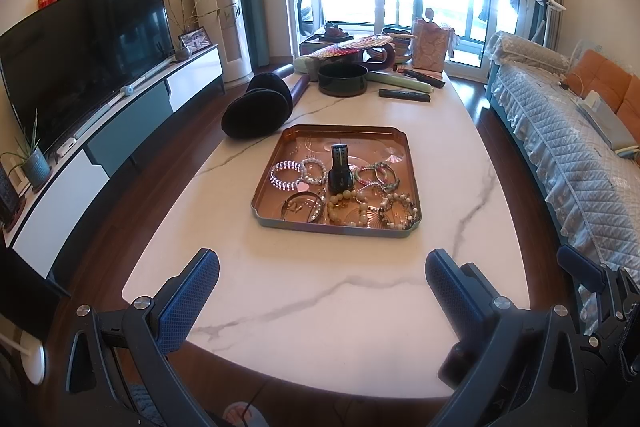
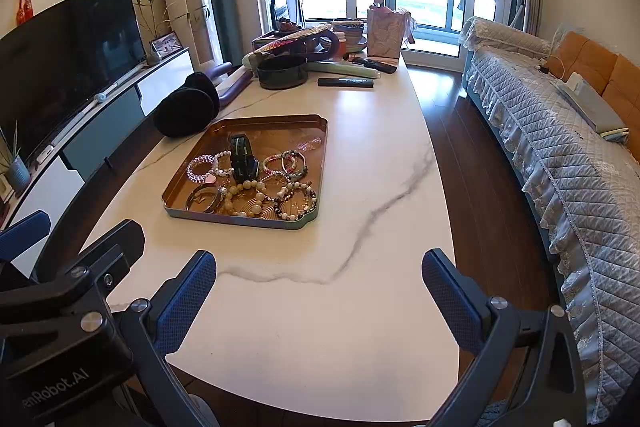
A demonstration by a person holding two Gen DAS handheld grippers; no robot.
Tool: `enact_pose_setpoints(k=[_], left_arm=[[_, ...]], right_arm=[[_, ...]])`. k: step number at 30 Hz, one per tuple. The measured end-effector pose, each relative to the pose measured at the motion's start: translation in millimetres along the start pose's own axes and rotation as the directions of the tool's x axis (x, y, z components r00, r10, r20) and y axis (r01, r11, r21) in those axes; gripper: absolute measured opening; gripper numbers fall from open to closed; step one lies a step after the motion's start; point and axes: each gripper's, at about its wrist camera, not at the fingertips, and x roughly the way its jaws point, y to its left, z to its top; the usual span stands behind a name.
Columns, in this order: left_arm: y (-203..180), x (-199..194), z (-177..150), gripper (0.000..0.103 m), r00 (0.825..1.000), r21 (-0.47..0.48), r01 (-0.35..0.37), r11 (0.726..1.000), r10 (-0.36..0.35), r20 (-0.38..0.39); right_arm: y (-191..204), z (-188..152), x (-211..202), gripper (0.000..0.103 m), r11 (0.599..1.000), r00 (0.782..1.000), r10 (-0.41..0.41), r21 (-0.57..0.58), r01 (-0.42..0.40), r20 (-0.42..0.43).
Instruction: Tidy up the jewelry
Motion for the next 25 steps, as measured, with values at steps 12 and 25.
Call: enact_pose_setpoints(k=[12,25], left_arm=[[-6.7,-1.7,-7.0,0.102,1.0,0.001,-0.008,1.0,0.008,-0.012],[-6.5,-3.8,-9.9,0.102,1.0,0.003,-0.019,1.0,0.019,-0.014]], right_arm=[[1.7,-5.9,1.8,0.103,1.0,1.0,0.002,-0.003,-0.002,-0.006],[2.5,-7.9,2.6,0.103,1.0,1.0,0.009,-0.004,-0.009,-0.012]])
